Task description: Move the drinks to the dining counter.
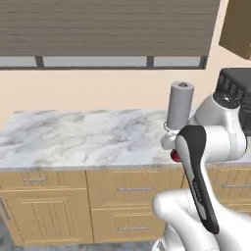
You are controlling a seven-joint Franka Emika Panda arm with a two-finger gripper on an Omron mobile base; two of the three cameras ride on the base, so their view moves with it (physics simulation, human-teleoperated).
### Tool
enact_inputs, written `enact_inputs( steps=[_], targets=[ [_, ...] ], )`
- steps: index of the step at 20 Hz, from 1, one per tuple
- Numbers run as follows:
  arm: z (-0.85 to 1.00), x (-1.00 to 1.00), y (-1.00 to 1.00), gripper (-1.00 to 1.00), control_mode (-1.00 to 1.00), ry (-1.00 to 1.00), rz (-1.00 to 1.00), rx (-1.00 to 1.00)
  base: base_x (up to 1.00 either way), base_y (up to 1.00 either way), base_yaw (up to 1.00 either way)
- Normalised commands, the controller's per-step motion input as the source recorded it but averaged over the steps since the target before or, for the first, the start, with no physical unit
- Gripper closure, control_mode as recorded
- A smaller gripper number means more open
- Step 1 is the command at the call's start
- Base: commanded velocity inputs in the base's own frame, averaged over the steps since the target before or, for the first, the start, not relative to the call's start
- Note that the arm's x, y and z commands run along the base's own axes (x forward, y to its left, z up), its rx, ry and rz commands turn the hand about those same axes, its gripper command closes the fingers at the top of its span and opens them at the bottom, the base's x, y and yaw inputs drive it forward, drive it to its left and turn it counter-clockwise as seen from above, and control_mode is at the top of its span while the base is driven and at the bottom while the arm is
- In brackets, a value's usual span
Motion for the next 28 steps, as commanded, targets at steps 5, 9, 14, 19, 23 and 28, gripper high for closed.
enact_inputs(
  steps=[5, 9, 14, 19, 23, 28],
  targets=[
    [0.00, 0.00, 0.00, 1.00, 1.00, 0.00, 0.00, 0.00, 0.00, 0.00, 1.00],
    [0.00, 0.00, 0.00, 1.00, 1.00, 0.00, 0.00, 0.00, 0.00, 0.00, 1.00],
    [0.00, 0.00, 0.00, 1.00, 1.00, 0.00, 0.00, 0.00, 0.00, 0.00, 1.00],
    [0.00, 0.00, 0.00, 1.00, 1.00, 0.00, 0.00, 0.00, 0.00, 0.00, 1.00],
    [0.00, 0.00, 0.00, 1.00, 1.00, 0.00, 0.00, 0.00, 0.00, 0.00, 1.00],
    [0.00, 0.00, 0.00, 1.00, 1.00, 0.00, 0.00, 0.00, 0.00, 0.00, 1.00]
  ],
)
